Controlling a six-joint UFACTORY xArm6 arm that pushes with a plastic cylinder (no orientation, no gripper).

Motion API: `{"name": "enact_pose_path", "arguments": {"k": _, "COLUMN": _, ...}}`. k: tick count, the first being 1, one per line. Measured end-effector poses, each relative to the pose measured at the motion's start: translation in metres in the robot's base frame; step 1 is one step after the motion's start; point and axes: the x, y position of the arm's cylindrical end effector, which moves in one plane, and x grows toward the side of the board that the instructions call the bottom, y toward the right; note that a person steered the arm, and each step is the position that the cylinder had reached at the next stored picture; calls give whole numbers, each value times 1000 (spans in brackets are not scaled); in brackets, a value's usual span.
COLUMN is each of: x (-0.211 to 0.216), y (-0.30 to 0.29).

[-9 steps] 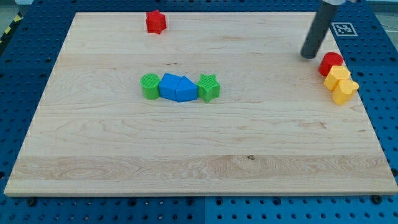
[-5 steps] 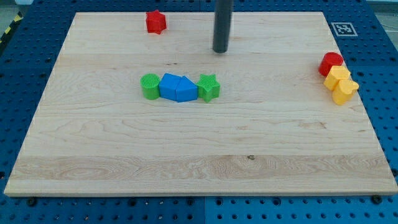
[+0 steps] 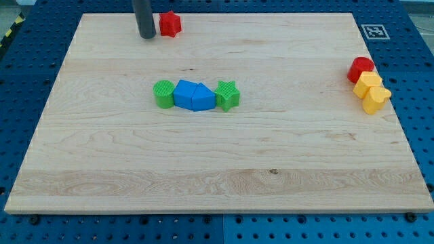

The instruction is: Move the red star diagonal top right to the green star

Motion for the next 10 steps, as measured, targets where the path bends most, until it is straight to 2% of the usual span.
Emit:
{"name": "enact_pose_path", "arguments": {"k": 1, "x": -23, "y": -8}}
{"name": "enact_pose_path", "arguments": {"k": 3, "x": -39, "y": -3}}
{"name": "enact_pose_path", "arguments": {"k": 7, "x": -36, "y": 31}}
{"name": "enact_pose_path", "arguments": {"k": 10, "x": -4, "y": 40}}
